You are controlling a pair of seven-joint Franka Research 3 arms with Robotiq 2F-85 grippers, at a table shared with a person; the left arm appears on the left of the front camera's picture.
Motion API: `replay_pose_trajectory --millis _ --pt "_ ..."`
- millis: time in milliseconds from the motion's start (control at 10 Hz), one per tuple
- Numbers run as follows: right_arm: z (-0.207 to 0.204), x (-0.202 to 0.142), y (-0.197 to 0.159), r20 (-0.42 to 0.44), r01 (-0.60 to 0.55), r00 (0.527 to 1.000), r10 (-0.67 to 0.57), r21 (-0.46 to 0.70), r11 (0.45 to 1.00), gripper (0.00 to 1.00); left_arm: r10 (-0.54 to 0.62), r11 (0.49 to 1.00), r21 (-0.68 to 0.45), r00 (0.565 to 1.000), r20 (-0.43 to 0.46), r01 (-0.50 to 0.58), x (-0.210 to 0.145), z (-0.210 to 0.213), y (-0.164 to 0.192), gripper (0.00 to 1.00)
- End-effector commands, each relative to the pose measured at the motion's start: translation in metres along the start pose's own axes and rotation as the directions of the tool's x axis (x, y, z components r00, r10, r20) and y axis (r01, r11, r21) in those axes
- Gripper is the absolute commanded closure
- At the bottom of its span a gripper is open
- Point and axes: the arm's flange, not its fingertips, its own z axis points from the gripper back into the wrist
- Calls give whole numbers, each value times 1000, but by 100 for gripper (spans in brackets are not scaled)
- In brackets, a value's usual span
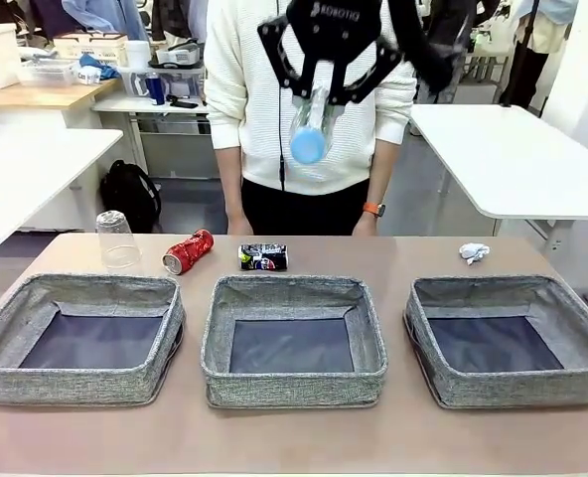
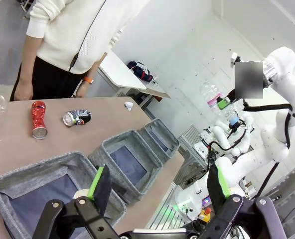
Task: Sort the waste into the appropriate baskets.
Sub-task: Pick up the waste item pointed out by the person, then place the picked waste into the Fabric basket indicated by the person.
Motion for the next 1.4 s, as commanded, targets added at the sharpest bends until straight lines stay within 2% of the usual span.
replay_pose_trajectory --millis 0,300,400,1300 --pt "19 3 10 36 24 999 -22 -37 999 82 -21 1000 -14 1000 16 21 1 -1 -1 0" --pt "21 10 11 35 16 999 -15 -27 1000 82 -21 1000 -14 1000 16 21 1 -1 -1 0" --pt "25 4 0 29 -7 1000 7 -8 1000 82 -21 1000 -14 1000 16 21 1 -1 -1 0" --pt "25 4 0 29 -7 1000 7 -8 1000 82 -21 1000 -14 1000 16 21 1 -1 -1 0"
